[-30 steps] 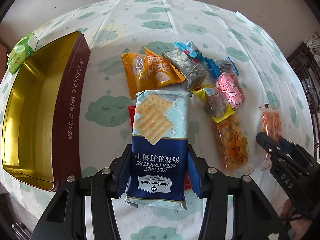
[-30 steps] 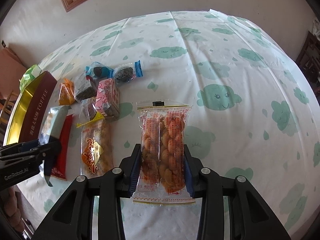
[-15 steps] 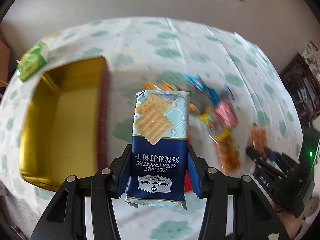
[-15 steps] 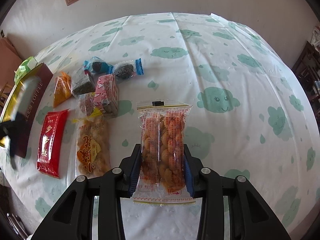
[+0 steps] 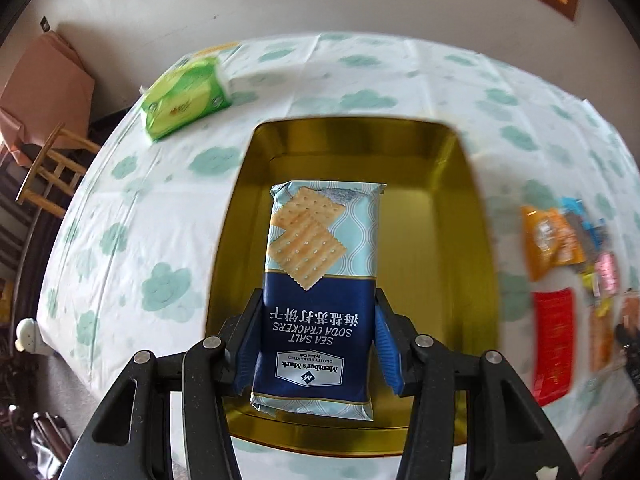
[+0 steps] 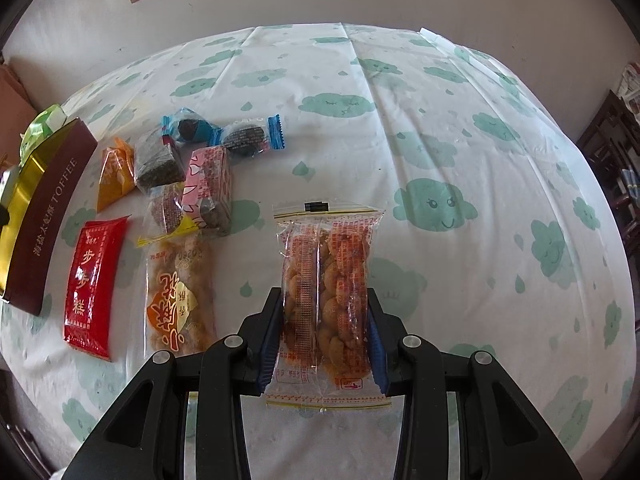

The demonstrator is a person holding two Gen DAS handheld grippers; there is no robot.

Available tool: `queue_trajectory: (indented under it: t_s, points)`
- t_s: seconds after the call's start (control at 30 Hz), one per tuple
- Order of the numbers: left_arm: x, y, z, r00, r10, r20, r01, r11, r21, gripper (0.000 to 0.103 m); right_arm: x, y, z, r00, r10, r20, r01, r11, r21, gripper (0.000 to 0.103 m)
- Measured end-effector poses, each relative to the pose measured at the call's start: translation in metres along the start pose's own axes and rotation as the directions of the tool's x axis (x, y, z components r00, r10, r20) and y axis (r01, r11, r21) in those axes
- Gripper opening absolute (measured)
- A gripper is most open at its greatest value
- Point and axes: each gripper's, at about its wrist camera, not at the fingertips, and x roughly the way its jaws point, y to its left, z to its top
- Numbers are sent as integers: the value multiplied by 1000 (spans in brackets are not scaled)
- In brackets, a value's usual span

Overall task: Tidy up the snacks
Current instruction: 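Lower the soda-cracker pack into the tin and open the left tool while the right tool holds the peanut pack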

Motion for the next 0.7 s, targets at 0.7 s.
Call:
queue_trajectory:
  t_s: [0.7]
  points:
    - [34, 14, -28, 997, 20, -73, -18, 999, 28, 47, 1, 2, 3, 999, -26, -21, 26, 999, 27, 39]
